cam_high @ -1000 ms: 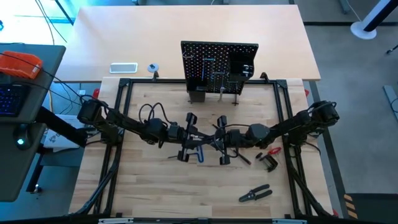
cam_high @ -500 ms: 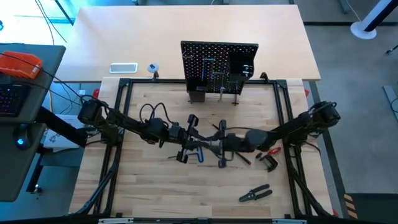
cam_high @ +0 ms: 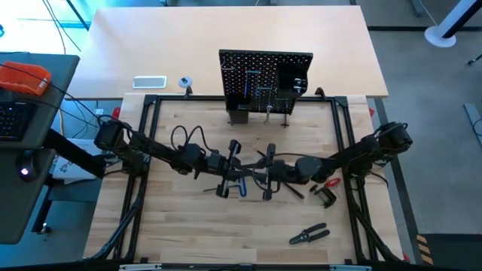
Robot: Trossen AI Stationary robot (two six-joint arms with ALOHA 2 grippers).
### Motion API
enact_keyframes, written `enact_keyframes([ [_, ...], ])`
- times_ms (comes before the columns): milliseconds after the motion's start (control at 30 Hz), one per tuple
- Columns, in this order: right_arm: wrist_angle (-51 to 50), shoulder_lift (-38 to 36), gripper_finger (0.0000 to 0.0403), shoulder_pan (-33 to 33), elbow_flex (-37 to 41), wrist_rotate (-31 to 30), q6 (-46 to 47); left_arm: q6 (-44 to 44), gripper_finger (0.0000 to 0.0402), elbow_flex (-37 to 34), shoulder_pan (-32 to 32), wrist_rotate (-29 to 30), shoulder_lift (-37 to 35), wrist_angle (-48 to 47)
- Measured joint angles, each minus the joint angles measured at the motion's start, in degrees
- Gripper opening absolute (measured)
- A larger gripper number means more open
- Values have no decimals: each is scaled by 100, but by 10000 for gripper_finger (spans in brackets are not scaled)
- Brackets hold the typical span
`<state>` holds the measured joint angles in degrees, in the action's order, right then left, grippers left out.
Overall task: Hang tools onto peg board
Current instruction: Hang the wrench on the pegboard
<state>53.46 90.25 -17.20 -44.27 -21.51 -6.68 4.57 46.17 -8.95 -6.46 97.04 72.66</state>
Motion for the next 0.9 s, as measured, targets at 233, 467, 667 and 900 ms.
enact_keyframes([
  [233, -1101, -4, 39, -233, 9, -462, 427, 451, 1, -156, 37, 239, -361, -1787],
  [467, -2917, -4, 74, -319, 9, -1059, 1595, 462, 3, -158, 341, 1373, -651, -4219],
  [667, -4116, -3, 98, -307, 8, -1759, 2395, 303, 21, -164, 722, 1949, -433, -5213],
  [900, -4290, 128, 99, -266, 9, -1793, 2483, -162, 57, -517, 1262, 2074, 253, -5053],
])
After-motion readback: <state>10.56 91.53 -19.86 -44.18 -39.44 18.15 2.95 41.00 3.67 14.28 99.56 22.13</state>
